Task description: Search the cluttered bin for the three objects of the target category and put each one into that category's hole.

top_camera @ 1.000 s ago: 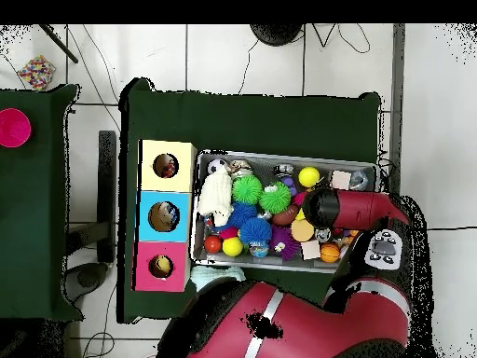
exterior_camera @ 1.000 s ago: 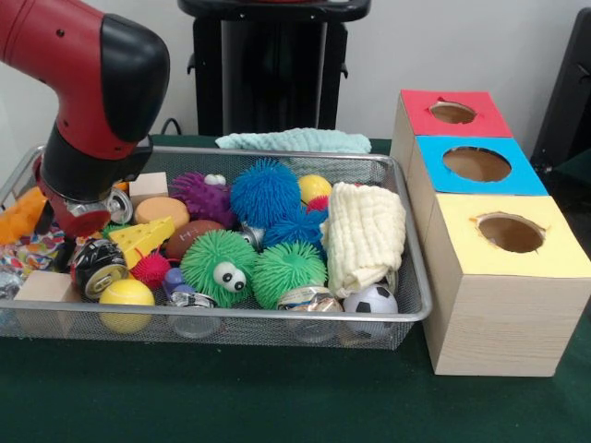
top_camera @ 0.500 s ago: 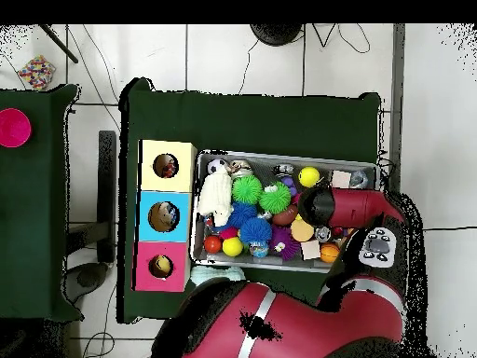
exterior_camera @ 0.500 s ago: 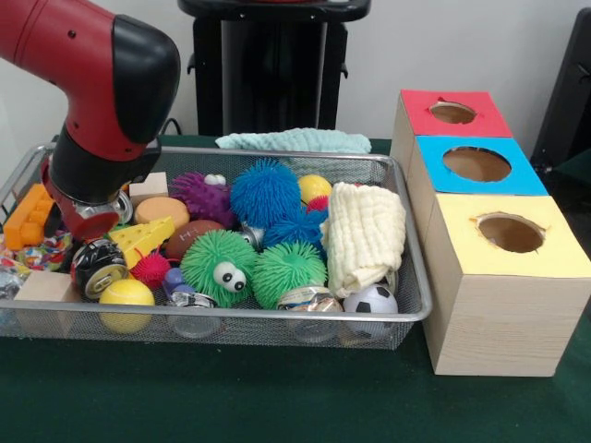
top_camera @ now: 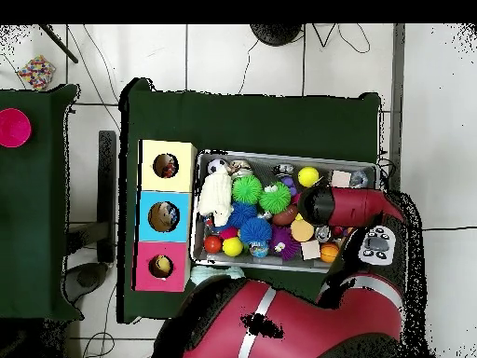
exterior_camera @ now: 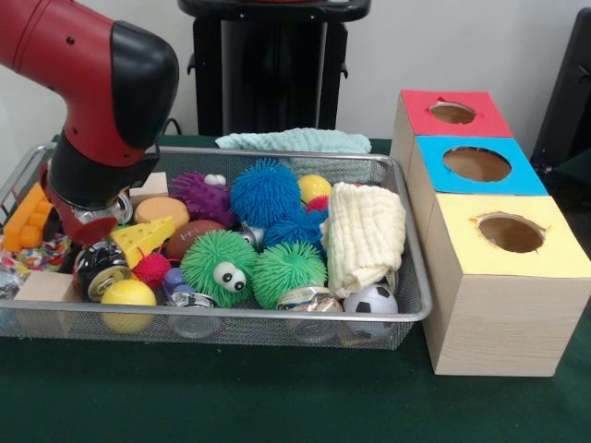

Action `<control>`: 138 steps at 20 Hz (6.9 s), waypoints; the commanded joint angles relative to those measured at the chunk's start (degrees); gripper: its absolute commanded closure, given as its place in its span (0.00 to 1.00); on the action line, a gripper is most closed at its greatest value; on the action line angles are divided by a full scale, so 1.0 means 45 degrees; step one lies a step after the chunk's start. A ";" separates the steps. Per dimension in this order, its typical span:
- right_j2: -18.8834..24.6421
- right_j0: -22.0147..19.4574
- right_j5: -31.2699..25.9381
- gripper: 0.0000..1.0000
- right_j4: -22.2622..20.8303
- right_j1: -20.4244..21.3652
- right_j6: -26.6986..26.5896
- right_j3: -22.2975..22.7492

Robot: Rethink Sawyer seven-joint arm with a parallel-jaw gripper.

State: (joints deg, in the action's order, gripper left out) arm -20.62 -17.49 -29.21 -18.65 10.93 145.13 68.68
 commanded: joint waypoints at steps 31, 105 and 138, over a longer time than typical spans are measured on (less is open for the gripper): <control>0.0571 0.0828 -0.3668 1.00 0.0886 0.1824 -0.0529 -0.0221; -0.0234 0.6016 -0.9136 1.00 0.7625 0.0400 0.6054 -0.3255; -0.0764 0.5612 -1.4285 1.00 0.6472 -0.1303 0.2559 -0.6070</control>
State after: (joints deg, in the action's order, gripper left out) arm -24.51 10.90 -86.28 18.30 7.69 164.34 42.02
